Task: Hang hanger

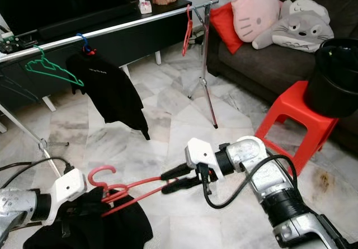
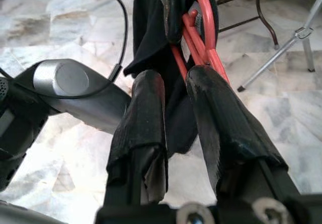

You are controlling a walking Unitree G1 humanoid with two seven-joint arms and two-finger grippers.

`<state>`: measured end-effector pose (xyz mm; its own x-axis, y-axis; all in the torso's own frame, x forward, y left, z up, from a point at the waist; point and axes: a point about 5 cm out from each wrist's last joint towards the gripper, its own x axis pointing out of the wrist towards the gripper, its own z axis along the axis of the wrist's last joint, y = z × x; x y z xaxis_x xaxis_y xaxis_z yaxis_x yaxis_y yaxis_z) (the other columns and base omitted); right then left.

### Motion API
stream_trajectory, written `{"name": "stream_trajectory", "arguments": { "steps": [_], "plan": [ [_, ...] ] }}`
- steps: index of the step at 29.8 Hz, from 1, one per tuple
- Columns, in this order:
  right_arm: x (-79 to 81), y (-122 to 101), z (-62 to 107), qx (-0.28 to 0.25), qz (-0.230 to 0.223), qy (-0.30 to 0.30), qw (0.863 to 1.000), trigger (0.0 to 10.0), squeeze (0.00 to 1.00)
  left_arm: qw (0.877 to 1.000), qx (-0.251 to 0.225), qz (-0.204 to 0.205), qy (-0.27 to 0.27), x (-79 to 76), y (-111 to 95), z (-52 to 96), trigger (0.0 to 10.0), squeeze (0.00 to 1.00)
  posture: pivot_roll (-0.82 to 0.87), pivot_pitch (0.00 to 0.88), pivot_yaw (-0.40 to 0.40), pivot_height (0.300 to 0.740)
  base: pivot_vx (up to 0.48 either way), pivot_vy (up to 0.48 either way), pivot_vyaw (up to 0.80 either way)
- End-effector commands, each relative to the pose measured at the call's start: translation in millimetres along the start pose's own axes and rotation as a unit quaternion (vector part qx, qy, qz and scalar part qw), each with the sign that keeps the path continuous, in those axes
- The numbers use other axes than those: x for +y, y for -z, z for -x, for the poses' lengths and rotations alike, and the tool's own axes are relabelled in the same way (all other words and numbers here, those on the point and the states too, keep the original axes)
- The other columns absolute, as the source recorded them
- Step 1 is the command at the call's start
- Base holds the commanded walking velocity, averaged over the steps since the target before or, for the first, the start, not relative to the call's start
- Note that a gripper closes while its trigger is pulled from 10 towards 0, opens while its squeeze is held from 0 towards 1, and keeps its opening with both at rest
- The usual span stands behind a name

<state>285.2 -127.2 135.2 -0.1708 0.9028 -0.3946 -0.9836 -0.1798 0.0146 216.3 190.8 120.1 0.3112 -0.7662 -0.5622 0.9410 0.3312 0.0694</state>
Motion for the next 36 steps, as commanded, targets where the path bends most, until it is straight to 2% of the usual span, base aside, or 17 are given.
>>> {"name": "stream_trajectory", "arguments": {
  "steps": [1, 4, 8, 11, 16, 17, 18, 19, 22, 23, 24, 25, 36],
  "plan": [
    [-2.7, -5.3, 0.5, 0.000, 0.015, 0.004, 1.000, 10.0, 0.00, 1.000, -0.005, -0.015, 0.011, -4.0, -10.9, 0.7, 10.0, 0.00, -0.08, 0.000, 0.059, 0.740, 0.000, 0.000, 0.00],
    [-4.2, -6.7, 0.9, -0.010, 0.014, 0.024, 1.000, 10.0, 0.00, 0.999, -0.024, -0.031, 0.009, -6.1, -27.4, -4.0, 10.0, 0.00, -0.08, 0.000, 0.053, 0.740, 0.000, 0.000, 0.00],
    [-2.9, -9.5, 1.6, -0.016, 0.016, 0.026, 0.999, 10.0, 0.00, 0.999, -0.026, -0.028, 0.014, -7.5, -32.7, -5.2, 10.0, 0.00, -0.08, 0.000, 0.053, 0.740, 0.000, 0.000, 0.00],
    [-4.5, -14.5, 4.6, -0.031, 0.024, 0.028, 0.999, 10.0, 0.00, 0.999, -0.020, -0.044, 0.021, -7.8, -38.2, -12.3, 10.0, 0.00, -0.08, 0.000, 0.051, 0.740, 0.000, 0.000, 0.00],
    [-4.5, -14.5, 4.5, -0.031, 0.024, 0.029, 0.999, 10.0, 0.00, 0.999, -0.018, -0.042, 0.020, -8.4, -39.2, -12.2, 10.0, 0.00, -0.08, 0.000, 0.051, 0.740, 0.000, 0.000, 0.00],
    [-3.1, -17.1, 5.9, -0.034, 0.031, 0.018, 0.999, 10.0, 0.16, 0.998, -0.021, -0.053, 0.021, -6.4, -44.0, -15.3, 10.0, 0.00, -0.08, 0.000, 0.043, 0.740, 0.000, 0.000, 0.00],
    [-1.9, -19.0, 6.9, -0.037, 0.036, 0.010, 0.999, 10.0, 0.16, 0.998, -0.022, -0.061, 0.023, -5.0, -47.8, -17.6, 10.0, 0.00, -0.08, 0.000, 0.043, 0.740, 0.000, 0.000, 0.00],
    [-1.3, -21.7, 8.0, -0.040, 0.040, 0.003, 0.998, 10.0, 1.00, 0.997, -0.027, -0.074, 0.022, -2.8, -53.5, -21.0, 10.0, 0.00, -0.08, 0.000, 0.043, 0.740, 0.000, 0.000, 0.00],
    [-2.8, -21.9, 8.4, -0.027, 0.059, 0.007, 0.998, 10.0, 1.00, 0.996, -0.032, -0.080, 0.024, -2.3, -56.7, -24.5, 10.0, 0.00, -0.08, 0.000, 0.037, 0.740, 0.000, 0.000, 0.00],
    [-4.7, -22.3, 8.3, -0.024, 0.066, 0.015, 0.997, 10.0, 0.91, 0.996, -0.034, -0.083, 0.024, -1.9, -58.1, -26.2, 10.0, 0.00, -0.08, 0.000, 0.032, 0.740, 0.000, 0.000, 0.00],
    [-6.1, -23.3, 8.2, -0.026, 0.070, 0.022, 0.997, 10.0, 0.29, 0.995, -0.034, -0.087, 0.022, -1.4, -58.8, -27.5, 10.0, 0.00, -0.08, 0.000, 0.031, 0.740, 0.000, 0.000, 0.00],
    [-7.9, -24.7, 8.2, -0.028, 0.075, 0.028, 0.996, 10.0, 0.00, 0.995, -0.033, -0.091, 0.021, -0.6, -59.5, -29.1, 10.0, 0.00, -0.08, 0.000, 0.031, 0.740, 0.000, 0.000, 0.00],
    [-14.4, -24.5, 10.4, -0.006, 0.091, 0.052, 0.994, 10.0, 0.00, 0.994, -0.039, -0.105, 0.012, 3.8, -66.8, -36.7, 10.0, 0.00, -0.09, 0.000, 0.021, 0.740, 0.000, 0.000, 0.00]
  ]
}}
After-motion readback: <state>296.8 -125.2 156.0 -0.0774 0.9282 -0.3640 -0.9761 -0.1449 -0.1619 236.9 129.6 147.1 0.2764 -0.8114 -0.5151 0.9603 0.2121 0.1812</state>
